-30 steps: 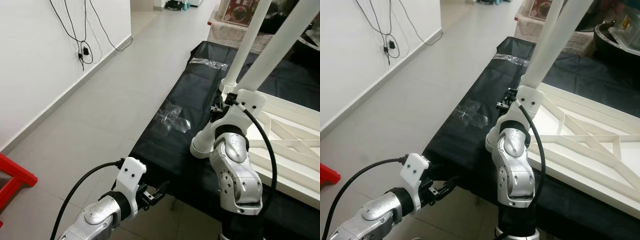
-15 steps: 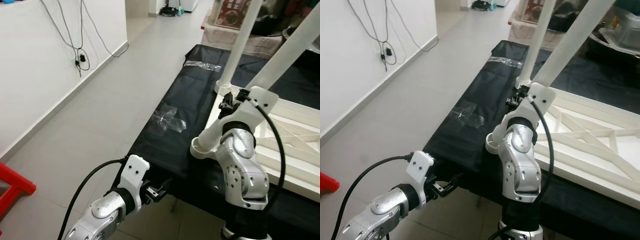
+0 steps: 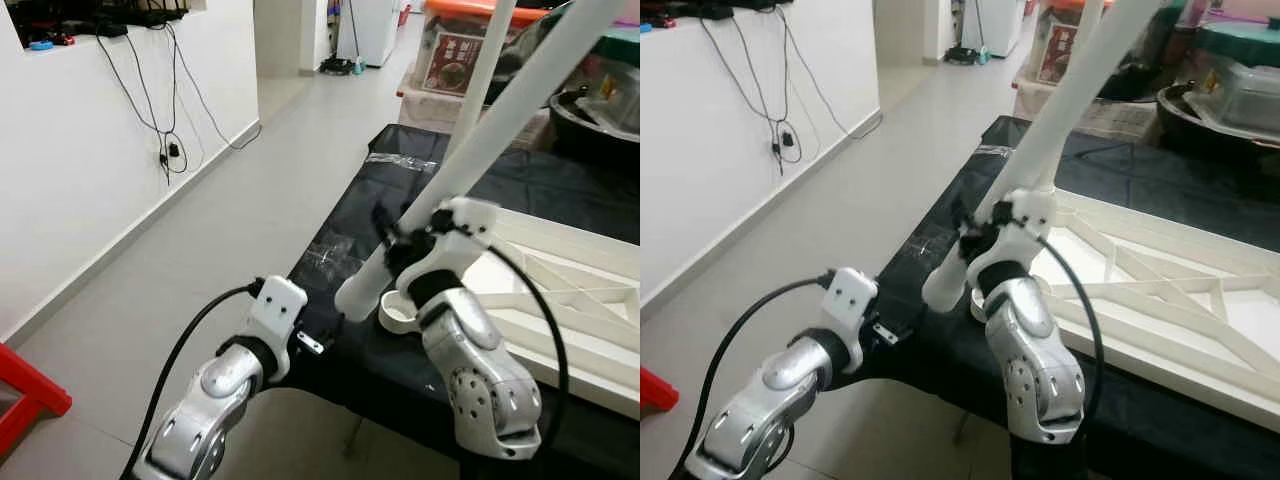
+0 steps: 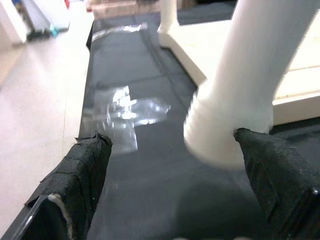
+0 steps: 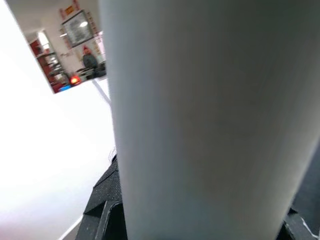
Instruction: Building children table
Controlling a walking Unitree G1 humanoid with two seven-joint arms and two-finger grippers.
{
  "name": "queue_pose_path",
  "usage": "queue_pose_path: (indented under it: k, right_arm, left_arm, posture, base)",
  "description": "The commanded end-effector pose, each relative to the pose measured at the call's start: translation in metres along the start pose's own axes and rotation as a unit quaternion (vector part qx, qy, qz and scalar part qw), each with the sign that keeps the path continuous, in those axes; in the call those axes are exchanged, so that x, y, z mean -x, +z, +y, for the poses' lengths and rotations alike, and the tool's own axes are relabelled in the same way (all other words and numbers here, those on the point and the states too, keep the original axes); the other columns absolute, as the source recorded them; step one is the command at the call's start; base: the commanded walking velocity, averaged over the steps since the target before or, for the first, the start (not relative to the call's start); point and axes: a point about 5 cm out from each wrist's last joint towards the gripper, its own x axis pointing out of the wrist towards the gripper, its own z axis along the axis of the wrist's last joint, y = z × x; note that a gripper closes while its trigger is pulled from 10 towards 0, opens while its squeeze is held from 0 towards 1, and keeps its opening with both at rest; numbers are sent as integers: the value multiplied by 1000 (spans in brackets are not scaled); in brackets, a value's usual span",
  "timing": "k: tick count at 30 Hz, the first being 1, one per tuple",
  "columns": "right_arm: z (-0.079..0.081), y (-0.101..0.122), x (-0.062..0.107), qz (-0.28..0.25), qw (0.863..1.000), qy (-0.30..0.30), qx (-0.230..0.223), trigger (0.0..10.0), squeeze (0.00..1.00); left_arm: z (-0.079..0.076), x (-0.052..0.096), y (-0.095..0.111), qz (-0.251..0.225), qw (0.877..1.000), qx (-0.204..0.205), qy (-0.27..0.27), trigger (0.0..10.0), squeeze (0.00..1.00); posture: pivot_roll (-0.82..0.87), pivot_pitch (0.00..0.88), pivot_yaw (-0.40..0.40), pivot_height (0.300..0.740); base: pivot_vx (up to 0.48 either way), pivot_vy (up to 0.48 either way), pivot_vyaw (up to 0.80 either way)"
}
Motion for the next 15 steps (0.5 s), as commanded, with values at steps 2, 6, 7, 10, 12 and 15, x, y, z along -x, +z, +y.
queue_pose_path:
  k: [2, 6, 7, 10, 12, 15]
  right_arm:
    - [7, 2, 5, 4, 999, 43, -8, 10000, 0]
    - [8, 0, 7, 13, 998, 68, -12, 10000, 0]
    - [8, 0, 7, 13, 998, 68, -12, 10000, 0]
    - [8, 0, 8, 12, 997, 73, -9, 10000, 0]
    - [8, 0, 7, 10, 997, 71, -7, 10000, 0]
    - [5, 1, 5, 6, 998, 62, 0, 10000, 0]
  left_arm:
    - [3, -5, -3, 5, 1000, -24, 8, 10000, 0]
    - [3, -9, -7, 11, 1000, -25, 0, 10000, 0]
    - [3, -9, -7, 11, 1000, -25, 0, 10000, 0]
    - [-5, -9, -11, 15, 999, -11, -34, 10000, 0]
    - [-12, -7, -11, 11, 998, 0, -61, 10000, 0]
    - [-24, -4, -6, -10, 995, -5, -103, 10000, 0]
  posture:
    - [120, 0, -60, 740]
    - [120, 0, -59, 740]
    - [120, 0, -59, 740]
    - [119, 0, -56, 740]
    - [117, 0, -55, 740]
    - [117, 0, -55, 740]
  base:
    - [0, 0, 0]
    - [0, 0, 0]
    - [0, 0, 0]
    - [0, 0, 0]
    - [0, 0, 0]
    - [0, 0, 0]
